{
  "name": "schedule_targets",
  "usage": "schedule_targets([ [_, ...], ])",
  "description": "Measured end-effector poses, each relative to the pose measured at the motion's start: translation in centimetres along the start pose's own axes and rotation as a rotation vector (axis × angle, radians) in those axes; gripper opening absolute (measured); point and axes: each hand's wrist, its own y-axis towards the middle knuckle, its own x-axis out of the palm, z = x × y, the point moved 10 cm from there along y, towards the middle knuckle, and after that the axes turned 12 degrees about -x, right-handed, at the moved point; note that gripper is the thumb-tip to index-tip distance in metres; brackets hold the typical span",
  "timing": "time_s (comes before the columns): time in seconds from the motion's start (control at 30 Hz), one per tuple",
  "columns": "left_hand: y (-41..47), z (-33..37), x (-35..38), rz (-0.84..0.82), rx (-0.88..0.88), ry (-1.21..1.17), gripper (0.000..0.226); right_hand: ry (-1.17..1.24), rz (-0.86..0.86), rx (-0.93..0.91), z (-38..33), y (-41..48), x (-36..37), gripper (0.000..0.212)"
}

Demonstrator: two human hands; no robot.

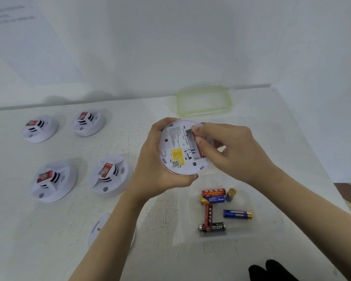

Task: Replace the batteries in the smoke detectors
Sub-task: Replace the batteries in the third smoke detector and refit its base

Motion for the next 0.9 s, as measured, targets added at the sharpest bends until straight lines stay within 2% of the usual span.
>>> schedule_targets([
  [0.17,0.4,1.1,-0.4,0.012,0.029,0.027,0.093,0.188,0.146,0.179,1.6,-0.2,-0.5,0.016],
  [0.27,0.5,1.4,-0.3,0.014,0.048,0.054,0.094,0.411,0.164,0.296,2.3,-0.3,-0.1,0.038],
  [0.33,0.5,1.5,0.0,0.008,0.058,0.063,0.095,0.527,0.179,0.366,3.0,-0.4,0.2,0.044],
  [0.47,0.5,1.7,0.3,-0.004,0.077,0.085,0.094,0.64,0.208,0.436,3.6,-0.4,0.5,0.031],
  [0.57,0.3,1.6,0.3,-0.005,0.085,0.11,0.093,0.744,0.194,0.462,3.5,-0.5,0.9,0.031],
  [0.73,0.1,1.4,0.3,-0.007,0.086,0.113,0.093,0.729,0.17,0.482,3.6,-0.6,1.1,0.031],
  [0.9,0.2,0.9,0.1,0.001,0.062,0.091,0.094,0.592,0.142,0.476,3.6,-0.4,1.0,0.028],
])
